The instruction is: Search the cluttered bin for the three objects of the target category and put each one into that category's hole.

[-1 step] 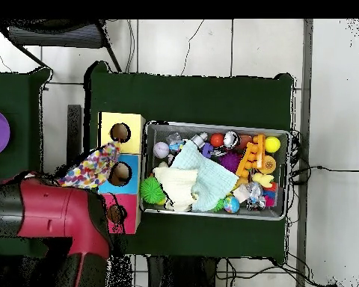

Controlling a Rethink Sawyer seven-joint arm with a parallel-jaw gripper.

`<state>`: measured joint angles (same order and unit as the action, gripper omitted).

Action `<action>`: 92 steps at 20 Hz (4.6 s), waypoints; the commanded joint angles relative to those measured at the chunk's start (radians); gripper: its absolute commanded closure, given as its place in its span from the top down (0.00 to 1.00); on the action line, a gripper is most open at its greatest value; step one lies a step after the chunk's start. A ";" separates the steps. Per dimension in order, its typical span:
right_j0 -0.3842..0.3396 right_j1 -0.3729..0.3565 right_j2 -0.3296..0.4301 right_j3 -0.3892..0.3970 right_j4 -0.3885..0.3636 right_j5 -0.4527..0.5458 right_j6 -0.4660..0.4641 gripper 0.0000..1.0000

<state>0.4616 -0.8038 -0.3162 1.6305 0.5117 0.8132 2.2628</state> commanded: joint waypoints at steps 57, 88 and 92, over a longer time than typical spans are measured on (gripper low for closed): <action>-0.137 0.116 0.110 -0.014 -0.108 -0.139 0.091 0.00; -0.547 0.065 0.422 0.065 -0.365 -0.273 -0.065 0.00; -0.576 0.044 0.459 0.077 -0.383 -0.293 -0.041 0.00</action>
<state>-0.0648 -0.7506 0.0097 1.6122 0.1817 0.5894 2.3531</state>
